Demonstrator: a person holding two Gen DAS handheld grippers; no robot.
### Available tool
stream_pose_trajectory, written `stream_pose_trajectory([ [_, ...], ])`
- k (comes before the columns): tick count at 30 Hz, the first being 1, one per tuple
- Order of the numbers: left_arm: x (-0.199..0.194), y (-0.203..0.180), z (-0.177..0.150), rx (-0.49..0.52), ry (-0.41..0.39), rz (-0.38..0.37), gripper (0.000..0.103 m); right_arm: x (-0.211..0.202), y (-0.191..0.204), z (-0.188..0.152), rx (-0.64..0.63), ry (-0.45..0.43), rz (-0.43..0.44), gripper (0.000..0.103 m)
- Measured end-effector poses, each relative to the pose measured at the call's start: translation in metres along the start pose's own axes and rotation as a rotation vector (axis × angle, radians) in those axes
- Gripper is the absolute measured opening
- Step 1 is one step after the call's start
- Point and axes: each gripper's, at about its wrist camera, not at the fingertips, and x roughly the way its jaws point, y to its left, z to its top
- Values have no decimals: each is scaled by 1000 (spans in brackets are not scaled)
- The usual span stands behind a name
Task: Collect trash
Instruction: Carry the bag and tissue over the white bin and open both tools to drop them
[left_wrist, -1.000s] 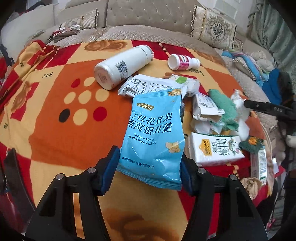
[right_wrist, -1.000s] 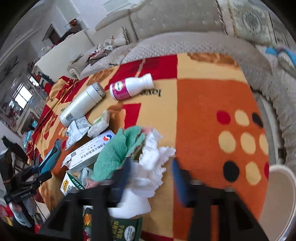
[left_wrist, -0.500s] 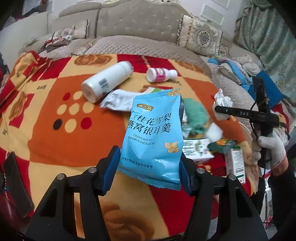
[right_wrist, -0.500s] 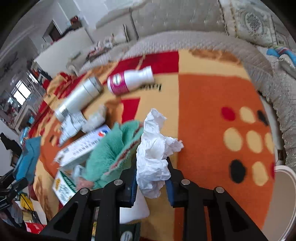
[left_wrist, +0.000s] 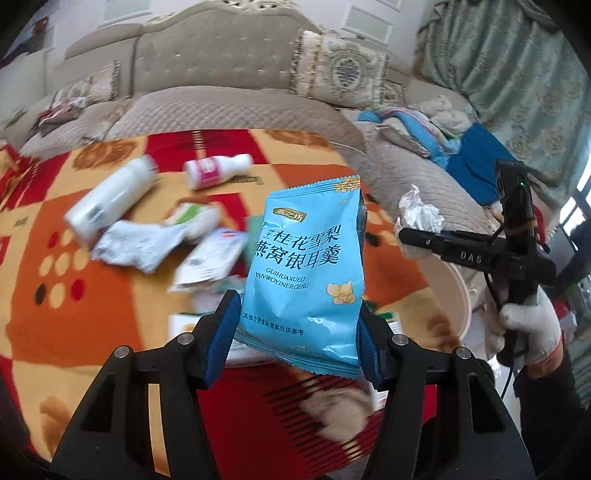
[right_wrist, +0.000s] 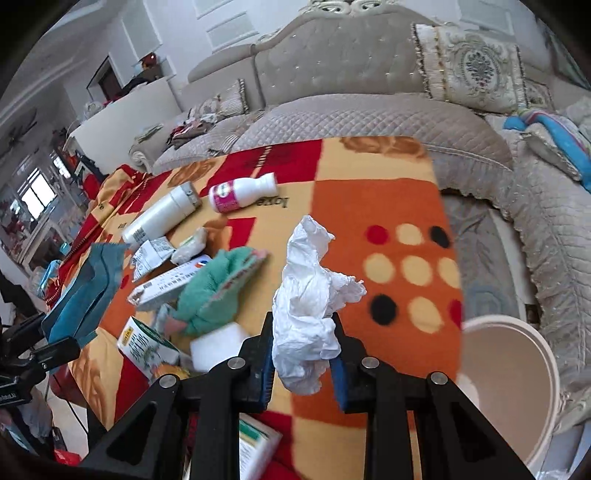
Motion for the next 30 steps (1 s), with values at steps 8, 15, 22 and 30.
stream_pose_trajectory([
  [8, 28, -77, 10, 54, 31, -81, 57, -36, -58, -27, 48, -13, -103, 24],
  [15, 59, -143, 14, 97, 71, -126, 57, -52, -117, -56, 129, 15, -183, 24],
  [22, 97, -204, 12, 137, 115, -149, 57, -60, -163, -86, 208, 48, -218, 24],
  [30, 132, -228, 4, 143, 145, -155, 57, -46, -194, -100, 284, 86, -232, 24],
])
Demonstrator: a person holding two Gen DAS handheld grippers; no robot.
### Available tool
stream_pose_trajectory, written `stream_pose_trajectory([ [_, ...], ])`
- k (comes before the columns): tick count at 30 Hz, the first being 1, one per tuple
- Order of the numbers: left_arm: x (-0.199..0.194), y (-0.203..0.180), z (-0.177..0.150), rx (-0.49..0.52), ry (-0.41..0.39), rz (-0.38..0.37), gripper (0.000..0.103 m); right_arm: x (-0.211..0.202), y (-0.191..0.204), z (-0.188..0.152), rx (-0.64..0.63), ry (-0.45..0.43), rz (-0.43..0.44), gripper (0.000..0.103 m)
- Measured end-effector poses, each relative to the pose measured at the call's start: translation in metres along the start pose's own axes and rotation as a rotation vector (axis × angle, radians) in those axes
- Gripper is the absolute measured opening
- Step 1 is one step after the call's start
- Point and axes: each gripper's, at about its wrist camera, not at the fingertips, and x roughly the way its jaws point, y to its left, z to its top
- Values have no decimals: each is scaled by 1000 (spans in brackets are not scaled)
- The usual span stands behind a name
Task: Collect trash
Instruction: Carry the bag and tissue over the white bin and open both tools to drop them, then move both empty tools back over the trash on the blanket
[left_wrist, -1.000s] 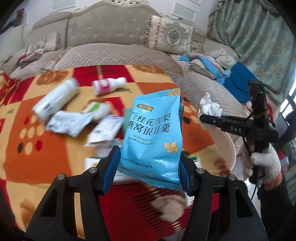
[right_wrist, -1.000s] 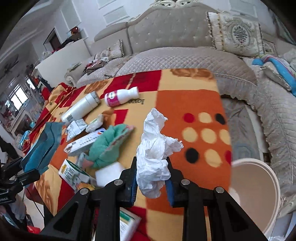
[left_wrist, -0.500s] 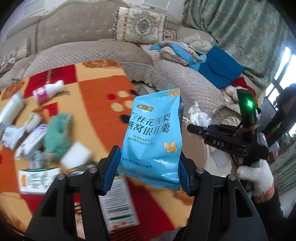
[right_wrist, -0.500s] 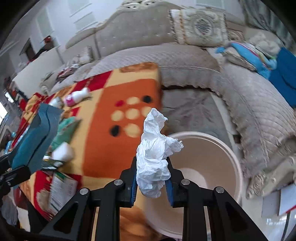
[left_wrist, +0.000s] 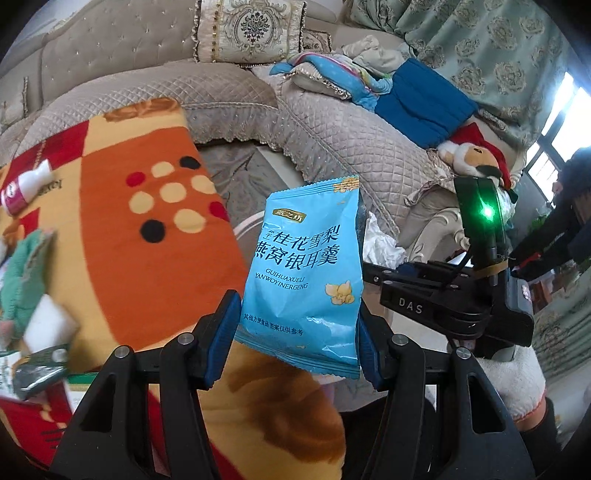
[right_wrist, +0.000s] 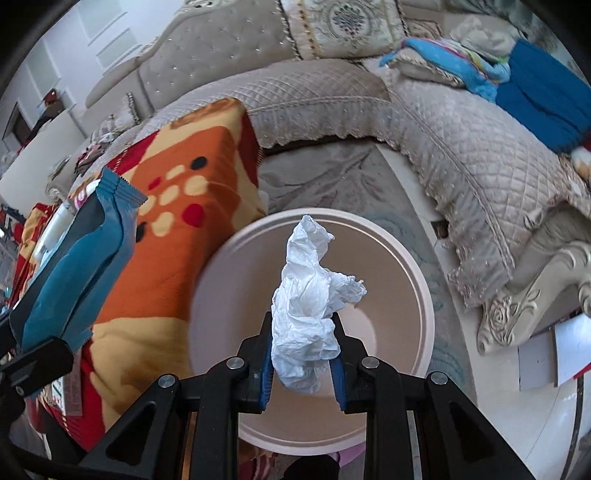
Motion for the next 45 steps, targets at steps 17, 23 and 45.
stream_pose_trajectory([
  [17, 13, 21, 1, -100, 27, -87, 62, 25, -7, 0, 57, 41, -5, 58],
  [23, 3, 21, -4, -79, 23, -59, 62, 23, -2, 1, 57, 42, -3, 58],
  [45, -74, 40, -32, -21, -67, 115, 62, -32, 78, 2, -60, -68, 74, 68],
])
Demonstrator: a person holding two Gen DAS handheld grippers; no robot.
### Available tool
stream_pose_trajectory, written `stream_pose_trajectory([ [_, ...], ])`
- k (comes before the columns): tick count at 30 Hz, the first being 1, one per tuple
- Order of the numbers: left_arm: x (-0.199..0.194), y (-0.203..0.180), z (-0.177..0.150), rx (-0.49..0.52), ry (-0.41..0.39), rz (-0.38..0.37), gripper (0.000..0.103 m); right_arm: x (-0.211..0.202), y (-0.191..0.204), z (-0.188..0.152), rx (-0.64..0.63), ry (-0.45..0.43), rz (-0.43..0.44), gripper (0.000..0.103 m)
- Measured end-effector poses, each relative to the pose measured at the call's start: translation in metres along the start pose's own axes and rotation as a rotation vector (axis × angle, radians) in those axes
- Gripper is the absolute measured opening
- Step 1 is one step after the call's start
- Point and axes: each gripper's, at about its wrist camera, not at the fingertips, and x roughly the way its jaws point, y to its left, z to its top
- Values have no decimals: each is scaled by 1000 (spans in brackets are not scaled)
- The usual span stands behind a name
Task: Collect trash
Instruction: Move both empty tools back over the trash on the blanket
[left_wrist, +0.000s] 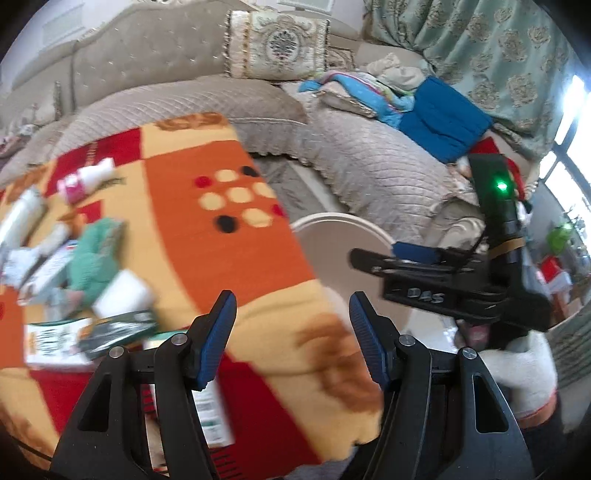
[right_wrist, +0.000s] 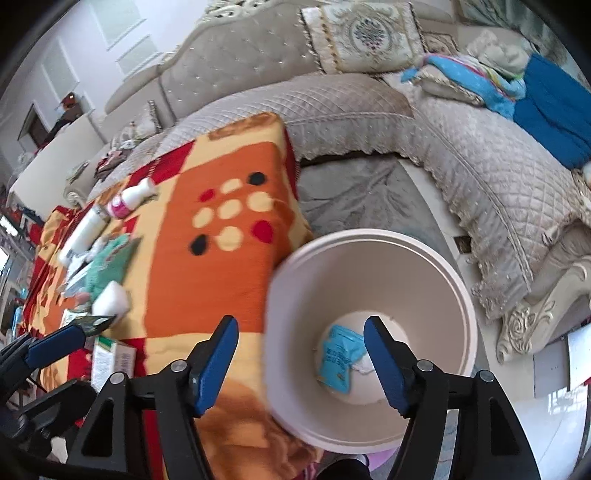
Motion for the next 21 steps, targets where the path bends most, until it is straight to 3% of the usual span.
stream_pose_trajectory([
  [9, -37, 74, -31, -49, 10, 64, 62, -6, 45, -10, -78, 4, 38, 69],
  [21, -54, 123, -64, -115, -27, 180, 62, -3, 92, -17, -121, 1, 72, 70],
])
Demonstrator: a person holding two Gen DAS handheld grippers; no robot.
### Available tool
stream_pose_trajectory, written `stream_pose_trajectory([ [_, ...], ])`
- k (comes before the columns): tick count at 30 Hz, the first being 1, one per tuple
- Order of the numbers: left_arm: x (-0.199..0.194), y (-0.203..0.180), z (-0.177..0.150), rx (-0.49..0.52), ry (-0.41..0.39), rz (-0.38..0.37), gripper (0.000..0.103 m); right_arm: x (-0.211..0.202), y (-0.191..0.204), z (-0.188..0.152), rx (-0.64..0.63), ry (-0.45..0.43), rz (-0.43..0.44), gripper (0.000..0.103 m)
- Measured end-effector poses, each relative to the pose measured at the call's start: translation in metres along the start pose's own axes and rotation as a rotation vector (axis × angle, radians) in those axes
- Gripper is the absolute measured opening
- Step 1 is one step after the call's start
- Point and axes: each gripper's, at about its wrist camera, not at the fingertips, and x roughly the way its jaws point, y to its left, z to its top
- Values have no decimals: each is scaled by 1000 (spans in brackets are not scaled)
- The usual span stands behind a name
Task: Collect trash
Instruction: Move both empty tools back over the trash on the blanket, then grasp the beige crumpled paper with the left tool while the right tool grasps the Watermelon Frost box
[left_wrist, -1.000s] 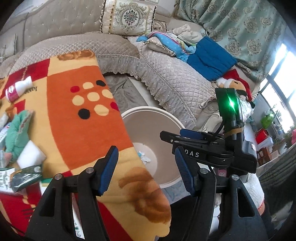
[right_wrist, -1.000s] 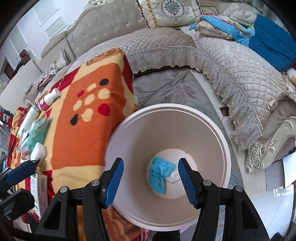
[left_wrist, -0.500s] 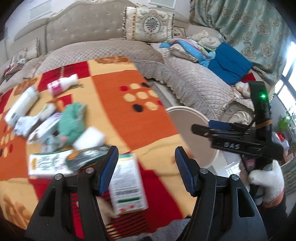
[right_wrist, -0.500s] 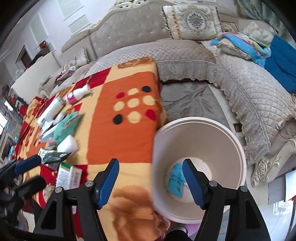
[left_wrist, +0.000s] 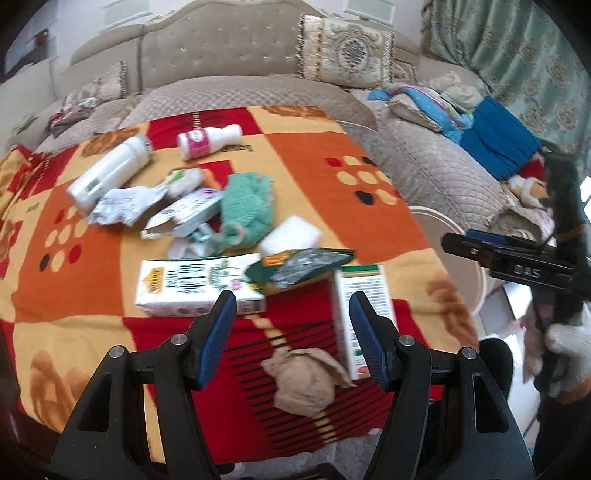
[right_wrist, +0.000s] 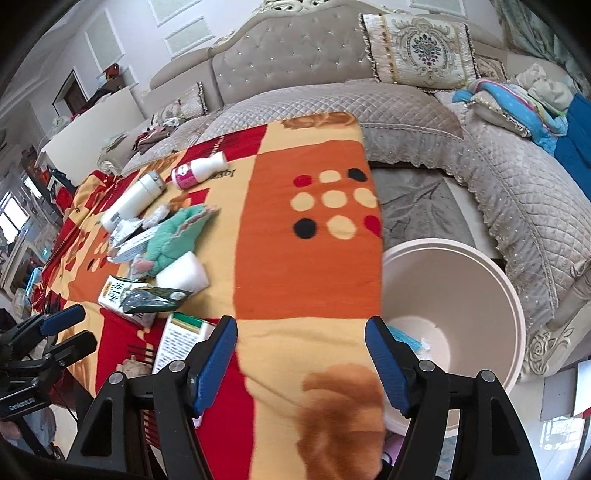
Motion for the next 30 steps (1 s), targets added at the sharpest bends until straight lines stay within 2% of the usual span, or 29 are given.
stream_pose_trajectory([
  [4, 3, 7, -6, -13, -19, 44, 62, 1, 13, -4, -4, 1, 16, 71],
  [13, -3, 11, -17, -15, -27, 33, 62, 6, 36, -19, -14, 29, 34, 73],
  [30, -14, 27, -34, -65, -57, 11, 62, -2, 61, -39, 22, -6, 30, 74],
])
